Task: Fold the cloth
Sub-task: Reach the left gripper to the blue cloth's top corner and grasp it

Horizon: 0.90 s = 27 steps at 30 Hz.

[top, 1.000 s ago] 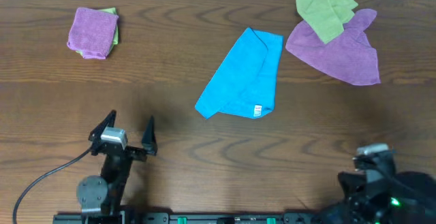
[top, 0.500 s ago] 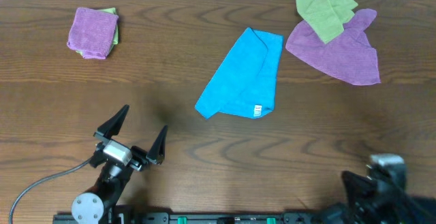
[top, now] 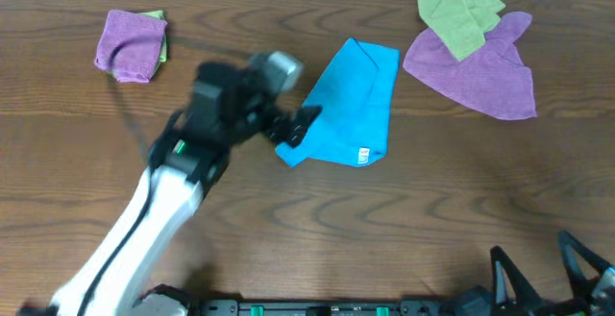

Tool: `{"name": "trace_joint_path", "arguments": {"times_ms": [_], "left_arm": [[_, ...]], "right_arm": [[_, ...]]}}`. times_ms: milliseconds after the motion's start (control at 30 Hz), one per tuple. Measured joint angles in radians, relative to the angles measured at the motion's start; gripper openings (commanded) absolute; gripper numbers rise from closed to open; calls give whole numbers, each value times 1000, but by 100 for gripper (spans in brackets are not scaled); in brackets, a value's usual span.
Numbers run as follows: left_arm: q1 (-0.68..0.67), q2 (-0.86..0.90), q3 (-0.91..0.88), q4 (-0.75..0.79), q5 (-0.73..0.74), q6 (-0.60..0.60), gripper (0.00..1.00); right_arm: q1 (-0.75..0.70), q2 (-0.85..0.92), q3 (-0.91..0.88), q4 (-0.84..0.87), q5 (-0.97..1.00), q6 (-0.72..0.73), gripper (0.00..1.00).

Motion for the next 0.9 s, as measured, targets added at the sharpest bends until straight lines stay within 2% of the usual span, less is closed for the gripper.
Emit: {"name": "trace_joint_path", "arguments": {"times_ms": [167,367,500,633,733,767,900], "left_arm": [[-77,269,348,-150,-151,101,95],[-121,519,573,-193,-265,148,95],[-143,650,629,-187,-310,157,95],[-150,753,636,-115,-333,157,95],[-150,792,638,-51,-340,154,100],[-150,802,638,-23,-340,152,94],[-156,844,645,76,-338,153,89]], "right_arm": [[0,0,40,32,-3,34,99],[0,0,44,1,-4,71,99],[0,0,45,-42,-5,91,99],[0,0,45,-90,-5,117,99],[0,0,45,-108,-6,134,99],[0,0,45,-116,-6,138,98],[0,0,45,-136,-7,151,98]]}}
